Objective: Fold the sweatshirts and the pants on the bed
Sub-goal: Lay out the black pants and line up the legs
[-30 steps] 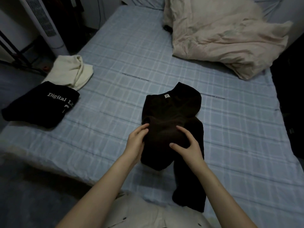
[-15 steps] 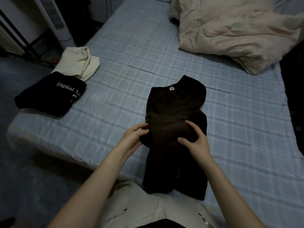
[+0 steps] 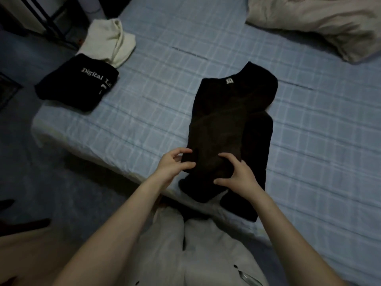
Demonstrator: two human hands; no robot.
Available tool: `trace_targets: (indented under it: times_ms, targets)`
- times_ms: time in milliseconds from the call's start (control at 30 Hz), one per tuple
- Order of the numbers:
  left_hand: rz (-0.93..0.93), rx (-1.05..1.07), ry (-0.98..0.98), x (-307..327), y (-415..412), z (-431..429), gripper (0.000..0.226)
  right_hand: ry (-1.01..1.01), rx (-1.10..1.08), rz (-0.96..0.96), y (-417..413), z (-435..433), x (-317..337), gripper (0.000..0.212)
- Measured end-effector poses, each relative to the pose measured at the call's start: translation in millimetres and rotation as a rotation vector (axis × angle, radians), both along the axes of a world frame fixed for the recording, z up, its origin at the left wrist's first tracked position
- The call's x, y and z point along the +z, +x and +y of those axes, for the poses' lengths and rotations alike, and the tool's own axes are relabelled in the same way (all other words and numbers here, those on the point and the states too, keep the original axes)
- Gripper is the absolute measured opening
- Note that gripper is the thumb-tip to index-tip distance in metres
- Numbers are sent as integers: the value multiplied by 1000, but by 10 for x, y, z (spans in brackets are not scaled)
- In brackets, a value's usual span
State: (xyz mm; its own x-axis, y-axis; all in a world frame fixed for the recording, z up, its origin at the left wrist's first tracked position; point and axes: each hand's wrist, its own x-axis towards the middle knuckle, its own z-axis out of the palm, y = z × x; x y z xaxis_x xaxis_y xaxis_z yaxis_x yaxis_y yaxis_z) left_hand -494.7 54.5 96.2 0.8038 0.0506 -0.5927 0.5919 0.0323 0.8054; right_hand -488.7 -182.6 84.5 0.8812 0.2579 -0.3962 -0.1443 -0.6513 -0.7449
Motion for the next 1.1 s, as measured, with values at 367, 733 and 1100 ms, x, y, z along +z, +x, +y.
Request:
trace_targets:
  times_ms: [367, 733, 1100]
  targets:
    - [-199, -304, 167, -79, 86, 265, 36, 68, -272, -50, -388, 188, -65, 57]
    - [189, 59, -531, -145, -70, 362, 56, 276, -1007, 0, -685, 736, -63, 64]
    - [81, -216, -398, -87, -334, 492, 63, 434, -736, 67, -1029, 1025, -59, 89]
